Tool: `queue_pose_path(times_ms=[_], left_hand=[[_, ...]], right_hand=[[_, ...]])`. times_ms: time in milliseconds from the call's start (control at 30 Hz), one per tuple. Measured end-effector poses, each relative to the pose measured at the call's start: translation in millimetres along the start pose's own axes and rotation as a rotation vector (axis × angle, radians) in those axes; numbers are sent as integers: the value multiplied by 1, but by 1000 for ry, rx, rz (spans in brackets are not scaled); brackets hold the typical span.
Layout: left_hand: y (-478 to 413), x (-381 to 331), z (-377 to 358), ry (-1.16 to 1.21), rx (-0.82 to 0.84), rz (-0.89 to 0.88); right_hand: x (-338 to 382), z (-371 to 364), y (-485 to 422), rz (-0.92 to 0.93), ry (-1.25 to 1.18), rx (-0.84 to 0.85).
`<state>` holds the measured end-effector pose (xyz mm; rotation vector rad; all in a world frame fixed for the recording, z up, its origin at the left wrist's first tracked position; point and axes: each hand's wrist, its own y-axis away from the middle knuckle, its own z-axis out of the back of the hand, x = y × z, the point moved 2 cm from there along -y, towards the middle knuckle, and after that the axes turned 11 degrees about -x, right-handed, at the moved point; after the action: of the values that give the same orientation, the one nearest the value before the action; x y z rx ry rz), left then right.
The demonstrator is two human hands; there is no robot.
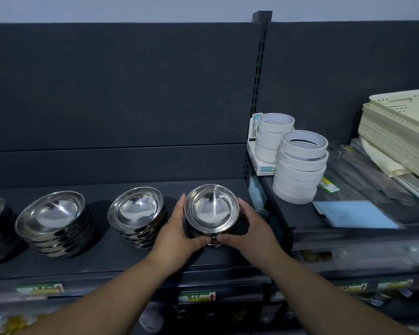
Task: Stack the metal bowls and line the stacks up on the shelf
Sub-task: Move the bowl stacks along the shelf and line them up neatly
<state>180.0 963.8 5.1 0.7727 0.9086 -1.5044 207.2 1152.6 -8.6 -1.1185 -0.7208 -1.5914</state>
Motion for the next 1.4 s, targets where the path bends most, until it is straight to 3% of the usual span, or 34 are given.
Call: queue_pose_path(times_ms=[1400], left_hand=[[-12,20,4,100,44,21]], right_hand=[[5,-3,-3,-26,18,18]])
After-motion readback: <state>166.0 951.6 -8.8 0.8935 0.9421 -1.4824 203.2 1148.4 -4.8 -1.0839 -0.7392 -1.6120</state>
